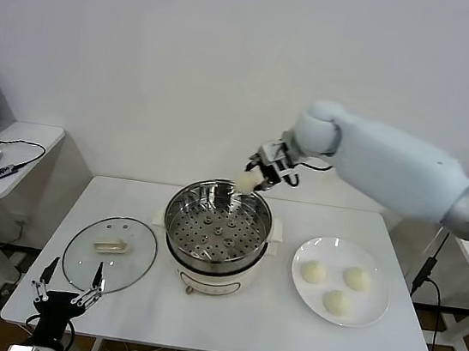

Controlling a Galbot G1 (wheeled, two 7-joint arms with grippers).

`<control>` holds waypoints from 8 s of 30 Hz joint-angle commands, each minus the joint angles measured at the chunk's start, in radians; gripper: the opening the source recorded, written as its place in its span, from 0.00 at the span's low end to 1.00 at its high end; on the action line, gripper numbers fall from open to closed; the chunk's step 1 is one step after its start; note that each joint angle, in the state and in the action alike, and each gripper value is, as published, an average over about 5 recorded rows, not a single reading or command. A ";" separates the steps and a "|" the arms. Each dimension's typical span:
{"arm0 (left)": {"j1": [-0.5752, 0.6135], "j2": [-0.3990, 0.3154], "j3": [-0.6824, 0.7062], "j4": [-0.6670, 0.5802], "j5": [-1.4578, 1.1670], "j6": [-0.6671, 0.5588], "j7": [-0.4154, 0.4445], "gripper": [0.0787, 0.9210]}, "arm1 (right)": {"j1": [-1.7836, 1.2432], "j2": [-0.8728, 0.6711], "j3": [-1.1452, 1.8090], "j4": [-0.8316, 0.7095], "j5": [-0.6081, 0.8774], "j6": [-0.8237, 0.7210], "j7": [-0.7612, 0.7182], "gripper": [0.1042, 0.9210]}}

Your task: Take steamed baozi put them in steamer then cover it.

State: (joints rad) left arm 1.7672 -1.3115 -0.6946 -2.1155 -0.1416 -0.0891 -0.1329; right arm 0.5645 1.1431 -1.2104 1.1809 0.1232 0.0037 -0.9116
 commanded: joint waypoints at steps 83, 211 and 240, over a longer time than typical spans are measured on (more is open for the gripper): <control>-0.036 0.080 0.033 -0.028 -0.005 0.131 0.017 0.88 | -0.439 -0.530 0.183 0.282 -0.102 -0.382 -0.017 0.88; -0.048 0.079 -0.025 -0.037 -0.015 0.122 0.031 0.88 | -0.195 0.369 0.015 -0.194 0.266 -0.643 0.117 0.65; -0.022 0.080 0.009 -0.078 0.002 0.123 0.033 0.88 | 0.083 -0.574 -0.074 0.501 0.104 -0.401 -0.198 0.88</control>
State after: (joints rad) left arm 1.7442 -1.2314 -0.6970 -2.1916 -0.1408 0.0338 -0.0998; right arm 0.6130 1.0318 -1.2625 1.4150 0.3544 -0.5397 -1.0016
